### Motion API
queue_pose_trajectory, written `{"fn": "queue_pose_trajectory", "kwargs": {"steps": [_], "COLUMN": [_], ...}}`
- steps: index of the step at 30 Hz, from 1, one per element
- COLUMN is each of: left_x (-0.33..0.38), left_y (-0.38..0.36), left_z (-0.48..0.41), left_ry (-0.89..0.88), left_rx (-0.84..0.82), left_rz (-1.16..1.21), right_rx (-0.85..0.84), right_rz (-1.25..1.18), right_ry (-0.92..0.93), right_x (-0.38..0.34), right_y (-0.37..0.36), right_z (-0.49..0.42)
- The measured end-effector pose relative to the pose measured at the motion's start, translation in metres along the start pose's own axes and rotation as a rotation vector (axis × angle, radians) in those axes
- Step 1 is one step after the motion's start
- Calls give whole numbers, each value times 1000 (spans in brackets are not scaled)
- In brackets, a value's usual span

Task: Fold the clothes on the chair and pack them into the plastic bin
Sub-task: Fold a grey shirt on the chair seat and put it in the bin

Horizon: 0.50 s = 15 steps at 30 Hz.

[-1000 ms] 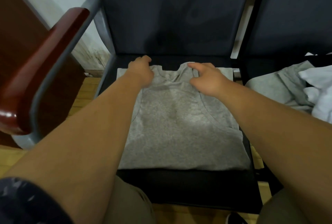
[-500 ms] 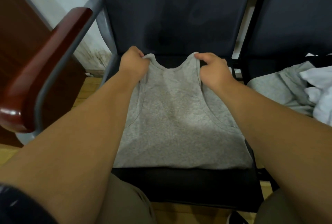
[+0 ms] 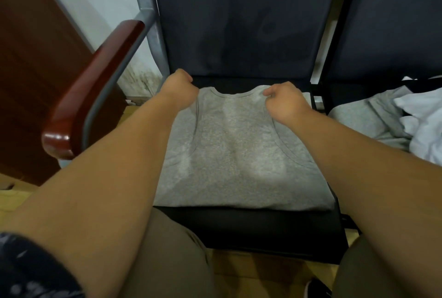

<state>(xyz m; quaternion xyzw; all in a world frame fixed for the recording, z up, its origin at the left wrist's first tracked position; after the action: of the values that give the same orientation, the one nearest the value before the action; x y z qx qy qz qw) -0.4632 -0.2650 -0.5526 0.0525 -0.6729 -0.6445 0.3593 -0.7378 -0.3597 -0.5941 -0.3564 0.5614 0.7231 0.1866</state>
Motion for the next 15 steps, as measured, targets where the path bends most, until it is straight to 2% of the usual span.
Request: {"fn": "queue_pose_trajectory", "kwargs": {"steps": [4, 8, 13, 15], "left_x": [-10, -24, -42, -54], "left_y": [27, 57, 82, 84], "left_z": [31, 65, 115, 133], "left_ry": [18, 113, 154, 189], "left_rx": [-94, -197, -362, -431], "left_rz": [44, 117, -86, -99], "right_rx": [-8, -23, -95, -126], "right_rz": [87, 27, -70, -106], "right_ry": [21, 18, 0, -2], "right_x": [-29, -59, -98, -113], "right_y": [4, 3, -21, -35], "right_z": [26, 49, 70, 77]}}
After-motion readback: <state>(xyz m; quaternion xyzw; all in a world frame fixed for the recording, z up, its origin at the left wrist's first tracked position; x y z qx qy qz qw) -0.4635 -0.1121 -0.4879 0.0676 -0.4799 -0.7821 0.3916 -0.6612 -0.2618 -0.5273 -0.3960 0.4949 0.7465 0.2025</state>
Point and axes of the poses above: each hand's wrist, its own z-axis away from the middle knuckle, its own y-axis out of the back of the hand, x = y × z, the point moved 3 cm from there along -z, towards the middle knuckle, and after that the axes turned 11 degrees about -z, right-handed, at the moved point
